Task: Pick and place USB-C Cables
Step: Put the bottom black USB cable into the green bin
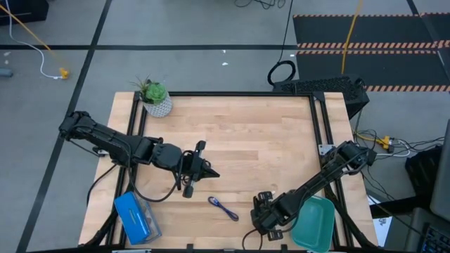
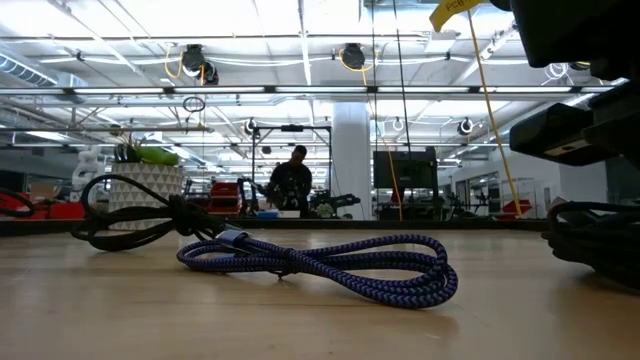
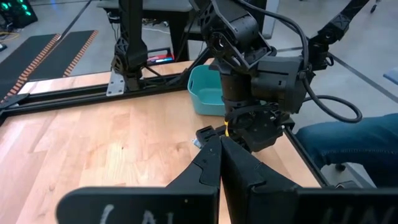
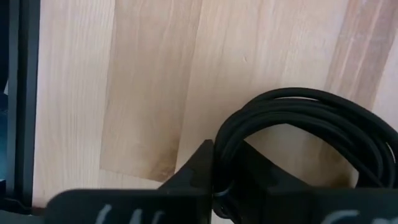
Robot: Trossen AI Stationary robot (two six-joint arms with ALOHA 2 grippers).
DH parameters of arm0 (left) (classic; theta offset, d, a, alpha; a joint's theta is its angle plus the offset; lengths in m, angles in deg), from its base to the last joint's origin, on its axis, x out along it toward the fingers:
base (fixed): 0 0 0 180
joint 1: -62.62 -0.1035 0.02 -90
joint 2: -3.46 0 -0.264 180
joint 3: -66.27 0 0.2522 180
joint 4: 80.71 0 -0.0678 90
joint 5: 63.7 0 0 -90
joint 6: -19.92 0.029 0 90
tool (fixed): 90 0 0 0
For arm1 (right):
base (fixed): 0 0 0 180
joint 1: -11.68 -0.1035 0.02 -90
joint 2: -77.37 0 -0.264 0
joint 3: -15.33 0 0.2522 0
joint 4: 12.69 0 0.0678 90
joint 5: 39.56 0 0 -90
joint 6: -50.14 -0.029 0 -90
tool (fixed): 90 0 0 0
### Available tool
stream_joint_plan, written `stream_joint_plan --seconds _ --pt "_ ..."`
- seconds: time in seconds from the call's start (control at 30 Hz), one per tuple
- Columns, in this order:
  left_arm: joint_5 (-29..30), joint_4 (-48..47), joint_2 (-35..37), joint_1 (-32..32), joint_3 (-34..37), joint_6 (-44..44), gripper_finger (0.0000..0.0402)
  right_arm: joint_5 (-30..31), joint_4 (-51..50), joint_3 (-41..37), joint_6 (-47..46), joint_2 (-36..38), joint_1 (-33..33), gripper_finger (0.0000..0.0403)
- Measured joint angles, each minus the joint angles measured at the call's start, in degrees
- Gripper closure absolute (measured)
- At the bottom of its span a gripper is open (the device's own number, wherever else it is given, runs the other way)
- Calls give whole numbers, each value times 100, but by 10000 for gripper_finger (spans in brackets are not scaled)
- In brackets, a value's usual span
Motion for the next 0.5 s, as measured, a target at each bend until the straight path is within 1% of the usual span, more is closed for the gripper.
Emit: stream_joint_plan --seconds 0.17,0.3,0.5 --pt "-1 0 0 0 0 -1 396 -68 -499 301 -107 -22 -6 370" --pt "0 0 0 0 0 -2 396 -145 -937 758 -126 -22 -7 379" --pt "0 2 0 0 0 -4 396 -182 -1776 1543 -252 -17 -7 376"
